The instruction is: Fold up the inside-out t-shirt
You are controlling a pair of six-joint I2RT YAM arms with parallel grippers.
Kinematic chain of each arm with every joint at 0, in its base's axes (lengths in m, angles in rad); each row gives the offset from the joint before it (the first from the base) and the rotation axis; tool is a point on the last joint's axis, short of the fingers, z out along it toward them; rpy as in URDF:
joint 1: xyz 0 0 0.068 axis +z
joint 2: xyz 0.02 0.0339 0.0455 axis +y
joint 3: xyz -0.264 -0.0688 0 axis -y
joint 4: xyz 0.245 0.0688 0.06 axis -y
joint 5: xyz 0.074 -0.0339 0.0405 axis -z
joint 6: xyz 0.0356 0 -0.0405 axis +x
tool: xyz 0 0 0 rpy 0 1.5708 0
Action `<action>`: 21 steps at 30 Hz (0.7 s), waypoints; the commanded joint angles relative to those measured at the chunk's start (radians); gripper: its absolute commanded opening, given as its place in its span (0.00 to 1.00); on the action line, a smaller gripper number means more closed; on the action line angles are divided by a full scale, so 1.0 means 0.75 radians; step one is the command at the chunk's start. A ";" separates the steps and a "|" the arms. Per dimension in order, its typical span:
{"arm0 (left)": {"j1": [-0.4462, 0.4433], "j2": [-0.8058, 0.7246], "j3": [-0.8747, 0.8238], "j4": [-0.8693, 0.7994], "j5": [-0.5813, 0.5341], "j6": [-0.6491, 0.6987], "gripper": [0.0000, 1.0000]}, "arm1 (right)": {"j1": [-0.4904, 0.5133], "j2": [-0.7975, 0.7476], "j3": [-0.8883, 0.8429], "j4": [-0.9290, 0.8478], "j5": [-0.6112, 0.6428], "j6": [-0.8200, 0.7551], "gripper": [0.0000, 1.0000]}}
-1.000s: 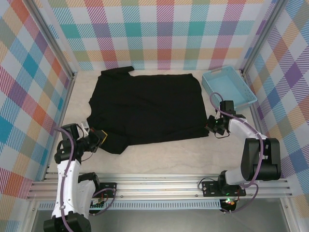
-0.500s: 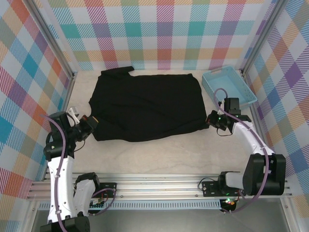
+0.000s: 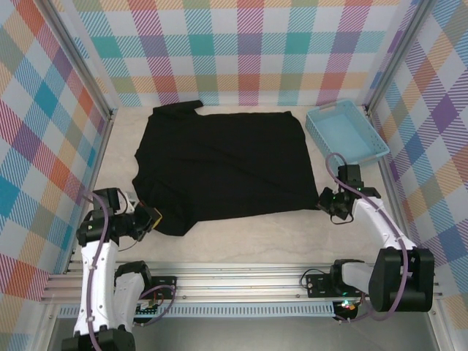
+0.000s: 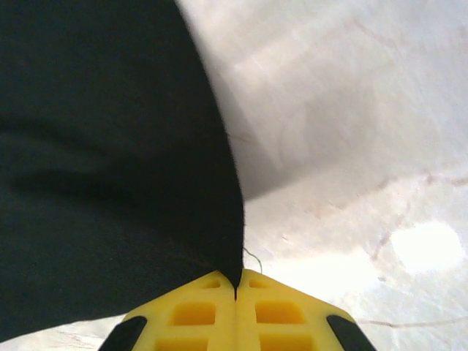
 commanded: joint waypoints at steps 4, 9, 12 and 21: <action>-0.012 0.012 0.090 -0.071 -0.121 -0.002 0.00 | -0.020 0.015 -0.043 -0.001 0.089 0.102 0.11; -0.001 0.020 0.151 -0.105 -0.230 0.015 0.00 | -0.019 0.007 0.005 0.026 0.122 0.104 0.16; 0.002 0.022 0.202 -0.090 -0.249 0.037 0.00 | -0.020 0.019 0.029 0.051 0.097 0.073 0.11; 0.001 0.064 0.379 -0.020 -0.301 0.099 0.00 | -0.014 0.101 0.047 0.042 -0.005 0.052 0.35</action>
